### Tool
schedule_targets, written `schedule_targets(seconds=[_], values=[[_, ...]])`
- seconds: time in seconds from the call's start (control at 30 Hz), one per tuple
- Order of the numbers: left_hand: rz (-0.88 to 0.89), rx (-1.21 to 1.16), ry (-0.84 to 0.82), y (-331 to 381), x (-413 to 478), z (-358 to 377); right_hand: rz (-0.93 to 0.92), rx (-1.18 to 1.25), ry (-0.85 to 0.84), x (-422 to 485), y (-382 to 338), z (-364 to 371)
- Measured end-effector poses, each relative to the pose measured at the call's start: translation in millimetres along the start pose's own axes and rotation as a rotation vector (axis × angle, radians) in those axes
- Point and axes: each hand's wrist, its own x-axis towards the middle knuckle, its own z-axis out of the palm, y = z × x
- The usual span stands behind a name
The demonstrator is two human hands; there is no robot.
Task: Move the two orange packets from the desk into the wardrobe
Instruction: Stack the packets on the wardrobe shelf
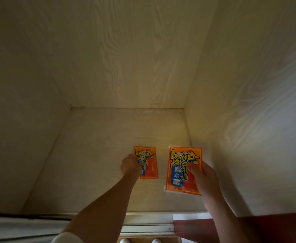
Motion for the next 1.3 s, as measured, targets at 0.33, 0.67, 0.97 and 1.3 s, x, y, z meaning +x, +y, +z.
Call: schedule_targets(seconds=[0.33, 0.67, 0.97, 1.3], values=[[-0.012, -0.031, 0.129, -22, -15, 0, -0.037, -0.028, -0.017, 0, 0, 0], [0.435, 0.358, 0.206, -126, -73, -1, -0.132, -0.173, -0.105, 18, -1, 33], [0.435, 0.372, 0.065, -168, -88, -1, -0.146, -0.392, -0.036, 50, 21, 84], [0.426, 0.398, -0.041, -164, -87, -8, -0.073, -0.616, -0.105, 69, 43, 131]])
